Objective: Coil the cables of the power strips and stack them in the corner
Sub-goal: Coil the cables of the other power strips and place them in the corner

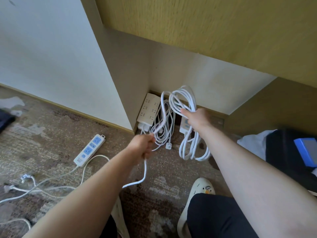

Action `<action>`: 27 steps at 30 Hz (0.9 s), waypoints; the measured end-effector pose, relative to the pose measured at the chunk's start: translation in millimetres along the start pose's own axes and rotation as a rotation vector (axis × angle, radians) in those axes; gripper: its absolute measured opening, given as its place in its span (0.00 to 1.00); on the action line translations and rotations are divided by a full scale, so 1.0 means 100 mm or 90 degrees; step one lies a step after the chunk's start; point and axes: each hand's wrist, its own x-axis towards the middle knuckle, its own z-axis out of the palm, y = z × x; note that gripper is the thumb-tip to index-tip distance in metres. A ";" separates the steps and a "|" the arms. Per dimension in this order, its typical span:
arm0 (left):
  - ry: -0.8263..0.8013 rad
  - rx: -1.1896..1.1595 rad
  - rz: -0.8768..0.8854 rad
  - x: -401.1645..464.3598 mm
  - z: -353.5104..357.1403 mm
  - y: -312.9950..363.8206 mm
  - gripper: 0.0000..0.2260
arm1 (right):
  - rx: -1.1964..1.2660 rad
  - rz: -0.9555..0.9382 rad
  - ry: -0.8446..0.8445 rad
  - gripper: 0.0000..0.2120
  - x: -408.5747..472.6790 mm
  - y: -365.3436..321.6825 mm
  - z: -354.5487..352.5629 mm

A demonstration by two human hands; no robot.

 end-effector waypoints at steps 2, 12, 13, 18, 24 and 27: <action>0.060 -0.117 -0.010 0.07 -0.21 0.07 0.16 | 0.019 0.032 0.042 0.20 0.04 0.04 -0.13; 0.316 0.728 0.342 0.17 -0.34 -0.06 0.12 | -0.032 0.028 0.076 0.17 -0.02 -0.01 -0.15; 0.309 0.706 0.312 0.17 -0.36 -0.06 0.13 | -0.034 0.021 0.062 0.17 -0.03 -0.02 -0.14; 0.183 0.267 0.237 0.18 -0.27 0.25 0.15 | -0.013 -0.011 -0.003 0.15 -0.06 -0.01 -0.11; 0.067 0.303 0.203 0.19 0.01 0.23 0.16 | 0.033 -0.036 -0.034 0.16 -0.09 -0.02 -0.04; 0.119 0.506 0.202 0.21 0.20 0.03 0.15 | 0.002 -0.044 -0.074 0.15 -0.09 0.03 0.00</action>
